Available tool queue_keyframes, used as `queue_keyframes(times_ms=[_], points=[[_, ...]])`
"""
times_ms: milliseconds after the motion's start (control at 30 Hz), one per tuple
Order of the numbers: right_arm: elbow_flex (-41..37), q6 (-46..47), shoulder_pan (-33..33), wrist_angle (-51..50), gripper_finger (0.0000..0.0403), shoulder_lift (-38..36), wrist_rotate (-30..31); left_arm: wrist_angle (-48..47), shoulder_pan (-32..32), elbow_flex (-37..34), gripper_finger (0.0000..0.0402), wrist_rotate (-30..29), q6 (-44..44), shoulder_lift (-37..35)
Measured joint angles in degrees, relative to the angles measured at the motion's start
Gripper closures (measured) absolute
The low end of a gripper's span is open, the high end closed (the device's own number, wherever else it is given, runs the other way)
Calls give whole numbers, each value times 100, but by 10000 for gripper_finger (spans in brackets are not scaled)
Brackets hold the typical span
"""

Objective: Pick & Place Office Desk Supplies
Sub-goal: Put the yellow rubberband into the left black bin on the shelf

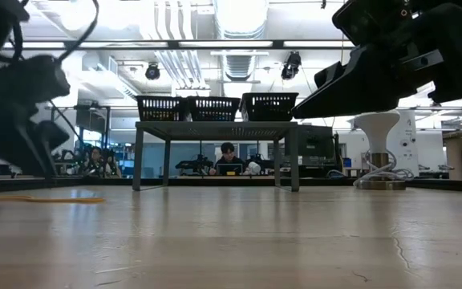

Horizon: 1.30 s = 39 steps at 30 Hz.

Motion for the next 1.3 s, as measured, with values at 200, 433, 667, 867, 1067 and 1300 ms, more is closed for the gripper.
queue_keyframes(times_ms=[200,433,667,867,1067,1300], points=[[0,0,0,18,349,64,0,27,2,0,252,-157,-23,701],[-2,-4,-4,104,349,168,0,120,-7,48,279,-375,-103,1219],[-2,-48,-4,129,349,177,0,24,-11,279,392,-642,508,1447],[-2,-66,-4,137,349,177,0,-400,-7,1227,399,-1203,1203,1437],[-2,-66,-4,152,349,177,-2,-912,-4,2379,400,-2303,1513,1431],[-2,-68,-4,178,349,177,-2,-939,190,3491,400,-2916,2474,1435]])
